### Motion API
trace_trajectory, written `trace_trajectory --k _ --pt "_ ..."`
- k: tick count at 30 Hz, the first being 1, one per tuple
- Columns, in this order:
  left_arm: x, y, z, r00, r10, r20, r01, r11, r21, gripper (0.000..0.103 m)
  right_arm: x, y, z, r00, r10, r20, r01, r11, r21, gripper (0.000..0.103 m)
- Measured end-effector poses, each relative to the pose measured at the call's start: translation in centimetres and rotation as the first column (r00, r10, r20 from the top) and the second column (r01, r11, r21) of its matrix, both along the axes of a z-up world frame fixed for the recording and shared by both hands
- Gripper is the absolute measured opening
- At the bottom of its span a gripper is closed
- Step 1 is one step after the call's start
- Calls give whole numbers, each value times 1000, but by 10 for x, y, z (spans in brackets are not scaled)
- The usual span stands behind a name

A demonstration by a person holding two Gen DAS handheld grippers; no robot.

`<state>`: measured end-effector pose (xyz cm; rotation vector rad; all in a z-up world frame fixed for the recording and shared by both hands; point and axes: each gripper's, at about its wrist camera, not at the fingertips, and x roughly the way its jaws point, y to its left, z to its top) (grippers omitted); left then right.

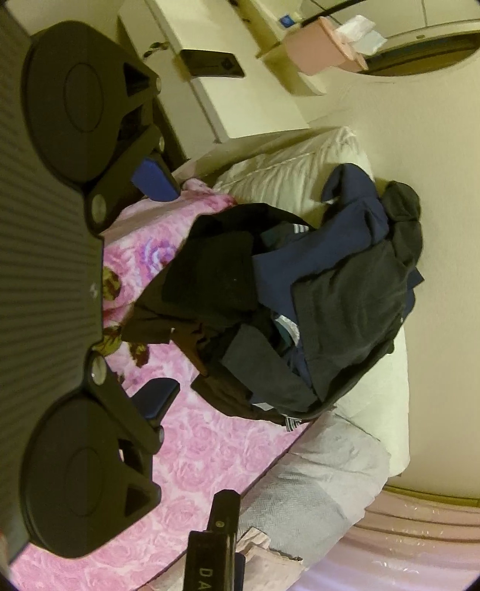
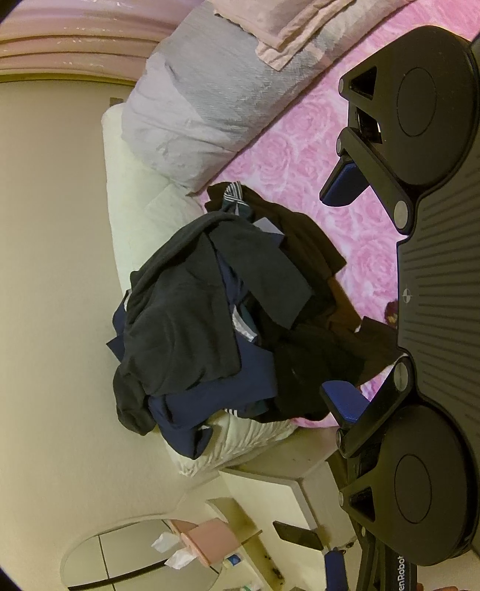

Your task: Fold clothes

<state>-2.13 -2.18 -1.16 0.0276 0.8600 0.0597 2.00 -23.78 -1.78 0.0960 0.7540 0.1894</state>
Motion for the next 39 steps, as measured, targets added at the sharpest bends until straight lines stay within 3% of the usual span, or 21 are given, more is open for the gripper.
trace_trajectory --k 3,9,14,19,23,30,34,35,37,38,39 --pt "-2 -2 -2 1000 6 -15 -6 1000 10 99 -4 -4 -2 1000 0 -5 0 1000 9 103" --pt "-5 -13 0 1000 0 21 -2 994 105 99 -7 -15 -5 1000 -26 -9 26 999 20 103" --pt "7 -12 1 999 -42 34 38 992 121 99 -3 -24 -11 997 -69 -15 70 997 26 103" --pt "46 -3 -7 991 -123 52 113 981 159 99 16 -27 -18 995 -102 -6 102 995 -15 103" --pt "94 11 -17 975 -210 68 189 953 236 99 48 -21 -24 994 -107 12 107 992 -65 103" --pt "215 45 -46 907 -413 87 350 852 389 99 146 13 -49 1000 -24 11 25 989 -148 103" --pt "283 54 -65 852 -521 54 443 771 456 99 211 44 -65 998 60 21 -54 973 -223 103" --pt "294 54 -72 826 -562 41 474 732 490 98 227 51 -69 996 81 23 -73 968 -241 103" --pt "311 52 -88 756 -654 3 537 623 569 98 257 63 -77 992 121 30 -108 955 -277 103" --pt "319 51 -96 718 -696 -19 563 564 605 97 272 69 -81 990 141 31 -126 947 -296 103" --pt "326 50 -105 671 -740 -50 584 485 651 97 284 73 -85 987 159 31 -142 941 -309 103"
